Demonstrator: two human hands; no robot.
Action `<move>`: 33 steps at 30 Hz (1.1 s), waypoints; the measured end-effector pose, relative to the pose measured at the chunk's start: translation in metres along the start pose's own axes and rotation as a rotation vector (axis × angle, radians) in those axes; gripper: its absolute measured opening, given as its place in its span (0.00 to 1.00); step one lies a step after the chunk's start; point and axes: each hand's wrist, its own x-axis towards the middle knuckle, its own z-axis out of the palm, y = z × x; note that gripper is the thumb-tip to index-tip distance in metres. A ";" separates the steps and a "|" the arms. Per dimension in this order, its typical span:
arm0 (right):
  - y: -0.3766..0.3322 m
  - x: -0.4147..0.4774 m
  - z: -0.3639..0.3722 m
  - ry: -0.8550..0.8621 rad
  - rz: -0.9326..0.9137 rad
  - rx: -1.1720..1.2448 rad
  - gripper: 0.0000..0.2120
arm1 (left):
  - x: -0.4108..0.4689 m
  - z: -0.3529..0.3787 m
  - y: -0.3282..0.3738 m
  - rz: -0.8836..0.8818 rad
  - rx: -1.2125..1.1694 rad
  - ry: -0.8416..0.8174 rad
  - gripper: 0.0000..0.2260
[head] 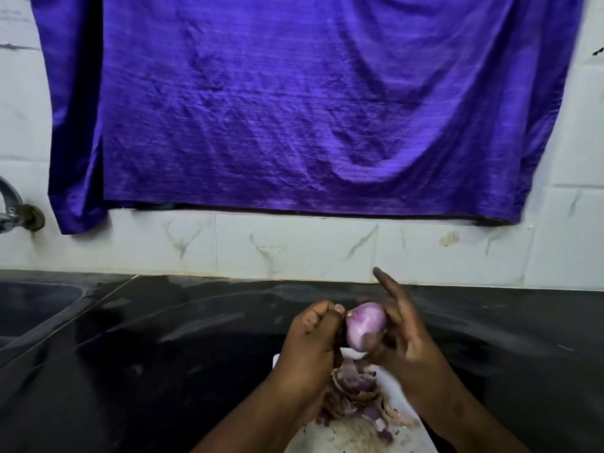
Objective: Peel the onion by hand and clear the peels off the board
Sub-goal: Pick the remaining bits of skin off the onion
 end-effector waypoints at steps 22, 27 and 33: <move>0.003 0.003 0.006 0.180 0.062 0.183 0.21 | 0.002 -0.006 -0.017 0.360 0.481 -0.188 0.15; 0.005 0.008 0.016 0.323 -0.020 0.099 0.10 | 0.003 -0.005 -0.024 0.367 0.590 -0.194 0.13; 0.007 0.008 0.020 0.382 -0.194 -0.166 0.14 | 0.000 0.005 -0.022 0.381 0.386 -0.132 0.12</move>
